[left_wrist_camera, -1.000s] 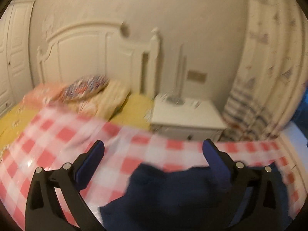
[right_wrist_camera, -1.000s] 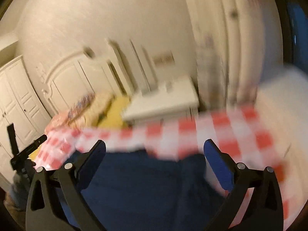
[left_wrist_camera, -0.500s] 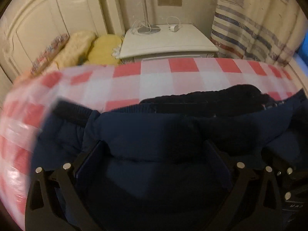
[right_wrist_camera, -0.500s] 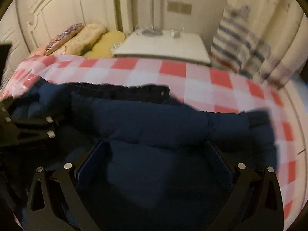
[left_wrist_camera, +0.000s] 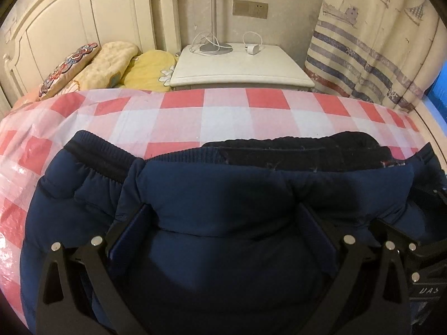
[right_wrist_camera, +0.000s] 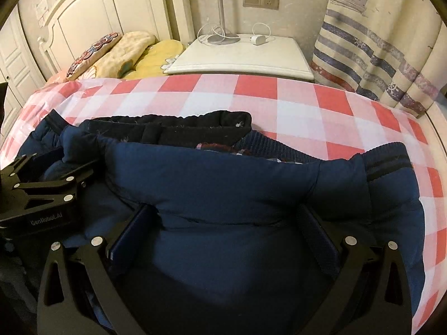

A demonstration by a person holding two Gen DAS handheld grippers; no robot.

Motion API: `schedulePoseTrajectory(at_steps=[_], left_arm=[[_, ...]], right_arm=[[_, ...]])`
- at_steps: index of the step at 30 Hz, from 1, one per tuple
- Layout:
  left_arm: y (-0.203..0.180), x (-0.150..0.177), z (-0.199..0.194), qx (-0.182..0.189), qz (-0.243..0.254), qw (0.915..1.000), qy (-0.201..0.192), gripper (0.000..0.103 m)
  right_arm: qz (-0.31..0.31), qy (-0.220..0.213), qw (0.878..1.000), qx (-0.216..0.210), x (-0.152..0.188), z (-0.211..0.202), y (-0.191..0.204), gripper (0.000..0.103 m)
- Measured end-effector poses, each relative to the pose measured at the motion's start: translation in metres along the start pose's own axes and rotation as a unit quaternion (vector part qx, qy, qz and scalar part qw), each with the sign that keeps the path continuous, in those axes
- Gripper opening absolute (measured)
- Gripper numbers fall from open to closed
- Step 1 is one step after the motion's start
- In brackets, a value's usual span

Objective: Fold large clothes

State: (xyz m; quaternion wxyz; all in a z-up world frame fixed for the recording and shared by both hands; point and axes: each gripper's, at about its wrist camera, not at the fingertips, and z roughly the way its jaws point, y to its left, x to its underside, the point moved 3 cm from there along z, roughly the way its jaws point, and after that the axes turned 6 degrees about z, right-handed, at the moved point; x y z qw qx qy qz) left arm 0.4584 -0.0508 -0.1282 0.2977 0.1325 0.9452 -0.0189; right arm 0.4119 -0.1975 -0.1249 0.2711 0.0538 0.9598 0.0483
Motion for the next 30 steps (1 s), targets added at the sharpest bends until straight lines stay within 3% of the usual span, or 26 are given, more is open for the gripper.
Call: schedulePoseTrajectory(at_steps=[4, 8, 10, 12, 15, 20, 22, 30], left_arm=[[0.002, 0.0, -0.001, 0.006, -0.004, 1.0, -0.003, 0.101], [0.005, -0.004, -0.002, 0.014, 0.009, 0.9994, 0.03, 0.101], [0.015, -0.01, -0.018, -0.005, 0.004, 0.9993, 0.036, 0.1], [0.031, -0.02, -0.048, -0.013, -0.007, 0.9999, -0.006, 0.101], [0.055, -0.027, -0.062, -0.05, -0.012, 0.9985, -0.02, 0.101], [0.075, -0.008, -0.022, -0.095, 0.01, 0.9951, 0.025, 0.101], [0.083, 0.001, -0.007, -0.071, -0.009, 0.9967, 0.038, 0.101], [0.101, 0.007, -0.001, -0.02, -0.064, 0.9972, 0.032, 0.101]], right_arm=[[0.006, -0.005, 1.0, -0.01, 0.0, -0.002, -0.002, 0.099], [0.013, 0.022, 0.999, -0.033, -0.004, -0.007, -0.006, 0.099], [0.017, 0.026, 0.999, -0.027, -0.007, -0.018, -0.01, 0.098], [0.01, -0.019, 1.0, -0.021, -0.016, -0.048, -0.014, 0.098], [0.014, -0.053, 0.998, 0.008, -0.029, -0.07, -0.029, 0.098], [0.025, -0.004, 0.998, 0.052, -0.023, -0.03, -0.066, 0.098], [0.043, 0.011, 0.998, 0.032, -0.012, -0.012, -0.079, 0.099], [0.102, -0.015, 0.994, -0.046, -0.007, -0.011, -0.101, 0.099]])
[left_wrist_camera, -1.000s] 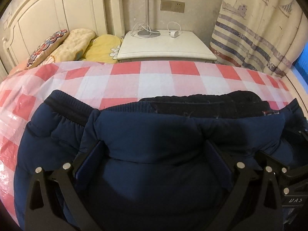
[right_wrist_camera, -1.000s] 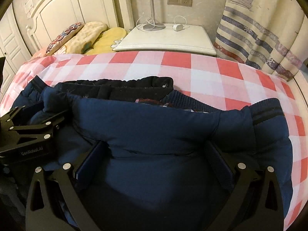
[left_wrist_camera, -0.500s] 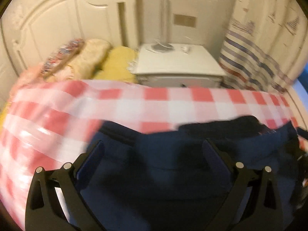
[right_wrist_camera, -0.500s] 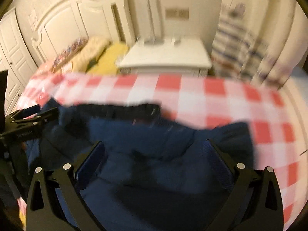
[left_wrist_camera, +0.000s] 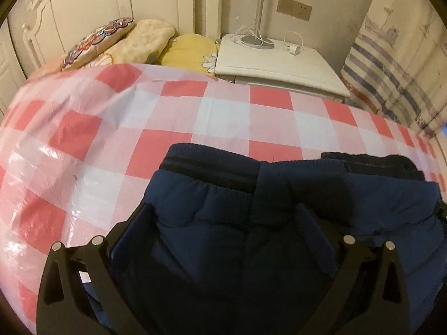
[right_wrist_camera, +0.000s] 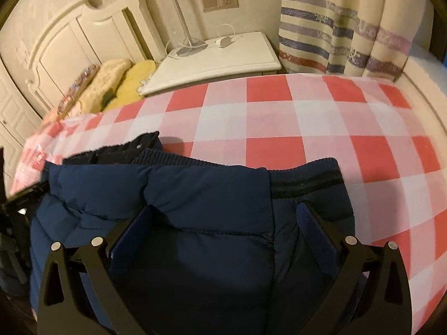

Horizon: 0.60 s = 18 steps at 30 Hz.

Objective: Fold large clothes

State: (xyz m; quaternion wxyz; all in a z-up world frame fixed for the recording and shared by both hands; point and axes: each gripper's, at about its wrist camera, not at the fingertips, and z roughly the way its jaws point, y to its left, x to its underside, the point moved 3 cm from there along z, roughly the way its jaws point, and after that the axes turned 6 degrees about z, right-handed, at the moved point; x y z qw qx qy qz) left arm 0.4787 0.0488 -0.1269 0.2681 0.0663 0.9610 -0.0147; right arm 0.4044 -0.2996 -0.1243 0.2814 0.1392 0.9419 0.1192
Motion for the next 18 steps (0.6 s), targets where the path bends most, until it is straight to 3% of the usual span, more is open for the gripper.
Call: schedulePoseTrajectory(at_steps=[4, 8, 10, 13, 18], left_arm=[[0.0, 0.002, -0.002, 0.001, -0.007, 1.0, -0.006, 0.101], [0.002, 0.003, -0.002, -0.001, -0.012, 0.9999, -0.009, 0.101], [0.002, 0.003, -0.003, -0.004, -0.015, 0.9998, -0.01, 0.101], [0.002, 0.003, -0.003, -0.009, -0.014, 0.9998, -0.009, 0.101], [0.0, 0.004, -0.004, -0.023, -0.007, 0.9996, -0.013, 0.101]], right_arm=[[0.021, -0.013, 0.999, -0.031, -0.002, -0.003, -0.005, 0.099], [0.016, -0.012, 1.0, -0.023, -0.002, -0.003, -0.005, 0.099], [0.0, -0.002, 1.0, 0.003, -0.002, -0.001, 0.002, 0.099], [-0.033, -0.001, 0.994, 0.103, -0.005, -0.012, 0.023, 0.098], [-0.078, -0.045, 0.994, 0.064, -0.006, -0.036, 0.092, 0.098]])
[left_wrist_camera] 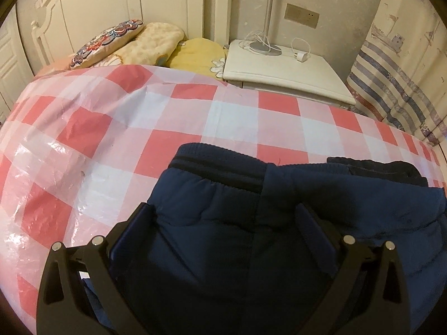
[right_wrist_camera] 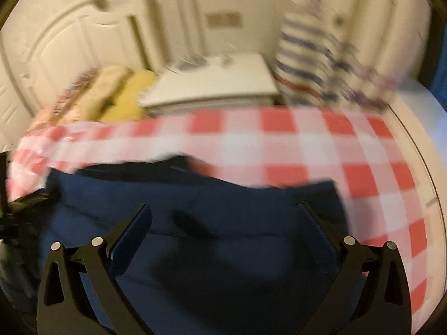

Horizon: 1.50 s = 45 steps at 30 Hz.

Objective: Fold large clothes

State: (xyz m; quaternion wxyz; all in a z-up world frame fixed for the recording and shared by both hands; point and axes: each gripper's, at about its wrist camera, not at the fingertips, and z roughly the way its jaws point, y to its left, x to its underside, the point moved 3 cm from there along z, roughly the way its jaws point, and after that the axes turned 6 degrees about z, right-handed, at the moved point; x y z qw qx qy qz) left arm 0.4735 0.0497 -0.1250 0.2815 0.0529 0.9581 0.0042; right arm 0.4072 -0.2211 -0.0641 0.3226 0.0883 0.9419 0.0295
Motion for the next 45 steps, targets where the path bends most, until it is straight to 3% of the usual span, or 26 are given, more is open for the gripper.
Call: schedulePoseTrajectory(at_steps=[2, 5, 9, 12, 16, 20, 23, 31, 33, 35, 37, 40, 43, 45], left_arm=[[0.001, 0.0, -0.001, -0.002, 0.0, 1.0, -0.002, 0.101], [0.002, 0.0, -0.002, -0.005, -0.003, 1.0, -0.004, 0.101], [0.005, 0.0, -0.002, 0.002, -0.01, 0.9999, -0.004, 0.101], [0.007, 0.001, -0.002, 0.004, -0.013, 0.9999, -0.005, 0.101], [0.008, 0.0, -0.001, 0.007, -0.015, 0.9998, -0.006, 0.101], [0.008, 0.0, -0.002, 0.008, -0.016, 0.9998, -0.007, 0.101], [0.007, 0.0, -0.002, 0.008, -0.017, 0.9998, -0.008, 0.101], [0.008, 0.0, -0.005, -0.004, -0.018, 0.9998, -0.001, 0.101], [0.011, 0.002, -0.025, -0.044, -0.032, 0.9983, -0.02, 0.1], [0.005, 0.006, -0.048, -0.023, -0.035, 0.998, -0.048, 0.1], [-0.02, 0.013, -0.074, 0.009, -0.005, 0.9981, -0.061, 0.1], [-0.066, 0.027, -0.096, 0.008, 0.073, 0.9938, -0.083, 0.101], [-0.107, 0.053, -0.076, -0.03, 0.155, 0.9858, -0.059, 0.101], [-0.112, 0.062, -0.059, -0.037, 0.156, 0.9856, -0.054, 0.101]], right_arm=[[-0.028, 0.01, 1.0, 0.001, -0.002, 0.012, 0.024, 0.098], [-0.05, 0.057, 0.996, 0.04, 0.01, 0.054, 0.041, 0.098], [-0.03, 0.063, 0.997, 0.02, 0.016, 0.063, 0.036, 0.099], [-0.009, 0.059, 0.998, -0.009, 0.014, 0.047, 0.027, 0.098], [0.003, 0.007, 1.0, -0.004, 0.017, 0.003, -0.001, 0.098], [0.024, 0.027, 0.998, 0.057, 0.036, 0.008, -0.055, 0.098], [0.094, 0.045, 0.994, -0.017, 0.048, 0.023, -0.084, 0.099], [0.097, 0.019, 0.995, -0.007, 0.049, 0.01, -0.082, 0.098], [0.085, -0.003, 0.996, 0.012, 0.048, -0.012, -0.072, 0.098], [0.046, -0.018, 0.999, -0.009, 0.05, -0.034, -0.047, 0.098], [-0.005, -0.02, 1.0, -0.024, 0.053, -0.046, -0.017, 0.098], [-0.052, 0.005, 0.998, -0.028, 0.06, -0.04, 0.015, 0.098], [-0.077, 0.035, 0.996, -0.002, 0.079, -0.016, 0.028, 0.098], [-0.064, 0.016, 0.997, -0.025, 0.086, -0.012, 0.024, 0.099]])
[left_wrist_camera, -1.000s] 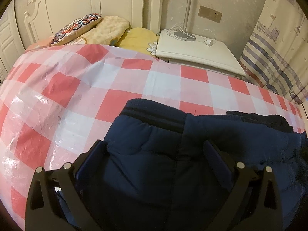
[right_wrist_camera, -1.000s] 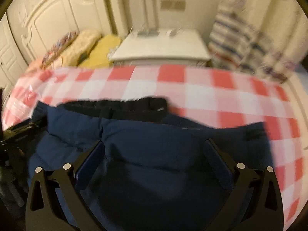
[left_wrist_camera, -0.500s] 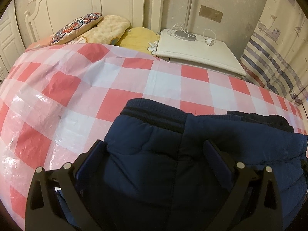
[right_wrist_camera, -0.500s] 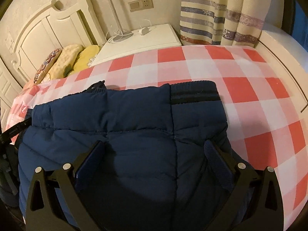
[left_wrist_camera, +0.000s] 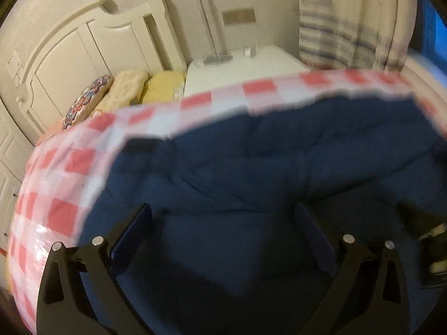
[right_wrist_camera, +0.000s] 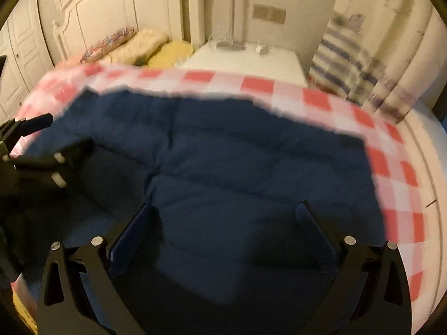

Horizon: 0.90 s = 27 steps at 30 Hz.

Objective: Fold large clothes

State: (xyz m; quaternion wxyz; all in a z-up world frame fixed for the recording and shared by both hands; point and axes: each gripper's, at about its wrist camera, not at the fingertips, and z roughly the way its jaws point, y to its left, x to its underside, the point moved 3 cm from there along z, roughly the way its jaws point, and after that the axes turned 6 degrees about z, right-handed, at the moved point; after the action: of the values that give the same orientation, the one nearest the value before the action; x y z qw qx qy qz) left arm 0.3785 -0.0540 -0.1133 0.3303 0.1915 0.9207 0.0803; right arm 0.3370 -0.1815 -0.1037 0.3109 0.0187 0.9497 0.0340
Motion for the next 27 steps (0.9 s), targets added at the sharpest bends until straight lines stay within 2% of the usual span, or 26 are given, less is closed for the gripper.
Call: schedulePoseTrajectory(at_steps=[4, 9, 12, 13, 15, 18, 20, 22, 23, 24, 27], left_arm=[[0.013, 0.005, 0.008, 0.04, -0.045, 0.9982, -0.002, 0.101], [0.01, 0.006, 0.009, 0.036, -0.043, 0.9984, -0.004, 0.101], [0.018, 0.005, 0.008, 0.049, -0.047, 0.9976, 0.011, 0.101], [0.023, 0.007, 0.001, 0.041, -0.054, 0.9976, 0.015, 0.101], [0.034, 0.013, -0.024, 0.033, -0.066, 0.9972, -0.008, 0.101], [0.042, 0.027, -0.049, 0.013, -0.049, 0.9979, -0.039, 0.101], [0.042, 0.042, -0.043, -0.007, -0.028, 0.9992, -0.029, 0.101], [0.041, 0.055, -0.032, 0.008, -0.029, 0.9993, -0.024, 0.101], [0.044, 0.059, -0.033, 0.016, -0.043, 0.9982, -0.039, 0.101], [0.046, 0.059, -0.033, 0.018, -0.047, 0.998, -0.039, 0.101], [0.044, 0.058, -0.03, 0.008, -0.038, 0.9988, -0.029, 0.101]], right_arm=[[0.015, -0.005, 1.0, -0.015, 0.003, 0.001, -0.005, 0.099], [0.017, -0.019, 1.0, -0.017, 0.005, 0.001, -0.005, 0.099], [0.024, -0.013, 0.999, -0.032, 0.004, -0.005, -0.009, 0.098], [0.034, -0.015, 0.999, -0.026, 0.005, -0.012, -0.012, 0.098], [0.05, -0.025, 0.998, -0.015, 0.012, -0.034, -0.011, 0.098], [0.031, -0.041, 0.998, -0.039, 0.026, -0.06, 0.004, 0.098], [0.003, -0.033, 0.999, -0.039, 0.039, -0.061, 0.017, 0.098], [-0.025, -0.013, 0.999, -0.02, 0.052, -0.043, 0.026, 0.099], [-0.034, -0.027, 0.999, -0.015, 0.056, -0.04, 0.029, 0.099], [-0.039, -0.043, 0.998, -0.017, 0.058, -0.038, 0.029, 0.099], [-0.03, -0.027, 0.999, -0.023, 0.057, -0.035, 0.027, 0.099]])
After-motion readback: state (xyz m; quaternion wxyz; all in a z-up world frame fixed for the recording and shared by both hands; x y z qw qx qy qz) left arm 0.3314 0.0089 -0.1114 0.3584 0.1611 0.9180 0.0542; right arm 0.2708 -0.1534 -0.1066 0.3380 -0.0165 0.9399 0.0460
